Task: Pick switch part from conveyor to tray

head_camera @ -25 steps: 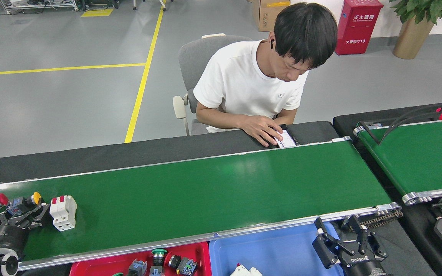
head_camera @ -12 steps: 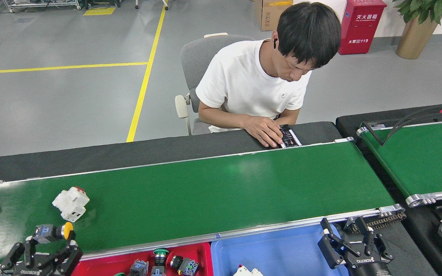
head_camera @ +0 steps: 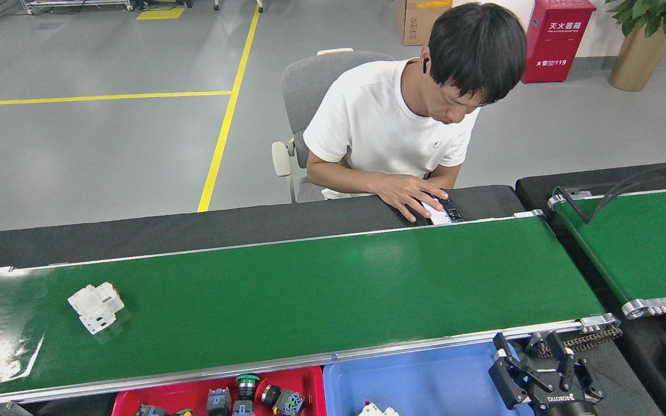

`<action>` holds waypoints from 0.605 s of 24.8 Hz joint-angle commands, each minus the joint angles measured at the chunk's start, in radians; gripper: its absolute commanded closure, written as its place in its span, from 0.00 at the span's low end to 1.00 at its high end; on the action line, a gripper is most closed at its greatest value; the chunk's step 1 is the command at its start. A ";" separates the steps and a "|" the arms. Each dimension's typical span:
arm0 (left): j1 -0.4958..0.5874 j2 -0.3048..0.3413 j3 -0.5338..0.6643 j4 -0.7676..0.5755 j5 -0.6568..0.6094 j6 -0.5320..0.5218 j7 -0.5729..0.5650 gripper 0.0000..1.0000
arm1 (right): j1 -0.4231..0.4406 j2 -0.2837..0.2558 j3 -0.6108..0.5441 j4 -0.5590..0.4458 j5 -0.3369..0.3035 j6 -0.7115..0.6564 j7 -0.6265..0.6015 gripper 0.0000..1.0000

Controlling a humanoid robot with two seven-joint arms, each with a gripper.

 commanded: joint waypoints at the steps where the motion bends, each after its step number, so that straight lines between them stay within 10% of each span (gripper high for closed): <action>1: 0.002 -0.002 0.013 -0.013 0.002 -0.048 0.010 0.00 | -0.002 -0.003 -0.005 -0.011 -0.002 -0.005 -0.008 0.03; 9: -0.075 -0.057 0.303 -0.001 0.303 -0.058 -0.147 0.00 | -0.020 0.005 -0.004 -0.013 -0.002 -0.005 -0.005 0.03; 15: -0.333 0.001 0.391 0.248 0.269 0.073 -0.221 0.00 | -0.025 0.000 -0.007 -0.005 -0.006 -0.005 -0.008 0.03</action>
